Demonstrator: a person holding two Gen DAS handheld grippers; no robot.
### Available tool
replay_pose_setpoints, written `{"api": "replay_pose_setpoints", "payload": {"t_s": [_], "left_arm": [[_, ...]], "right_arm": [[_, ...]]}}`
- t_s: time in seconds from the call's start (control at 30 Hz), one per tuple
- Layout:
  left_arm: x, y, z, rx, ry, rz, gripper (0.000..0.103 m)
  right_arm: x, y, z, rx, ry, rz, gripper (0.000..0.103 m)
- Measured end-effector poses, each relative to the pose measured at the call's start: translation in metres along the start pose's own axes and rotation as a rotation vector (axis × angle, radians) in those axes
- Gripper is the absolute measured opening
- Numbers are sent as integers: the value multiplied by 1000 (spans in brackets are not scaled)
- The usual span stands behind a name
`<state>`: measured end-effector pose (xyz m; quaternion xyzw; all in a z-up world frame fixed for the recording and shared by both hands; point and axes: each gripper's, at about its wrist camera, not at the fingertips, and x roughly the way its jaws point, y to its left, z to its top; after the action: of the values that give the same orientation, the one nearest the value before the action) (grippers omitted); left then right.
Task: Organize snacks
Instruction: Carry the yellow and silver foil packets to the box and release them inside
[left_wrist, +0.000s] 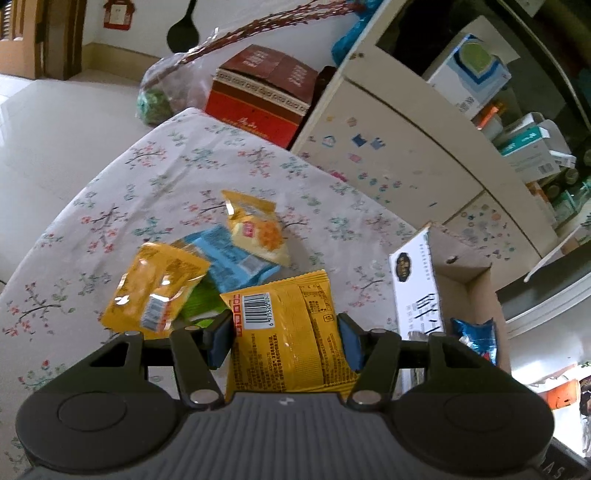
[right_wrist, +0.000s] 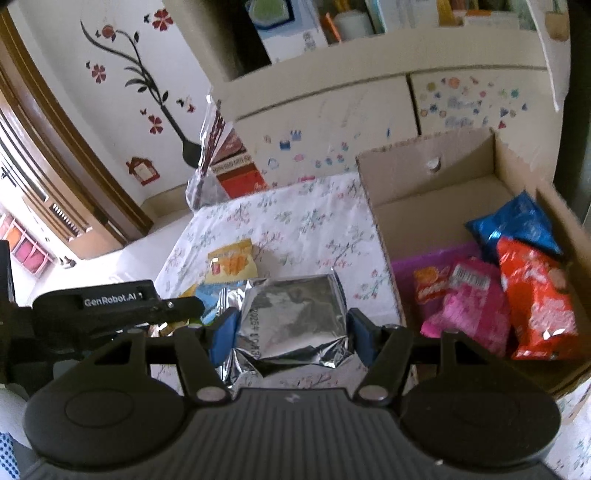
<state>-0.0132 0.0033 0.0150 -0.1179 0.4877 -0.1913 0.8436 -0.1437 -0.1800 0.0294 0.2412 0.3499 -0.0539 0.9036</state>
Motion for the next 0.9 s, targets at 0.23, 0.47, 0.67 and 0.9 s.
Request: {"api": "replay_pose_setpoints", "payload": {"t_s": [0.23, 0.47, 0.67, 0.9], "left_arm": [[5, -26, -2, 56, -13, -34, 64], [14, -60, -11, 148, -11, -111, 64], [18, -91, -24, 245, -17, -174, 64], [27, -123, -30, 327, -2, -229, 64]], "right_arm": [[-19, -11, 18, -2, -89, -43, 64], [-42, -33, 36, 40, -164, -56, 64], [-63, -54, 50, 80, -231, -89, 64], [-76, -80, 59, 148, -274, -123, 64]]}}
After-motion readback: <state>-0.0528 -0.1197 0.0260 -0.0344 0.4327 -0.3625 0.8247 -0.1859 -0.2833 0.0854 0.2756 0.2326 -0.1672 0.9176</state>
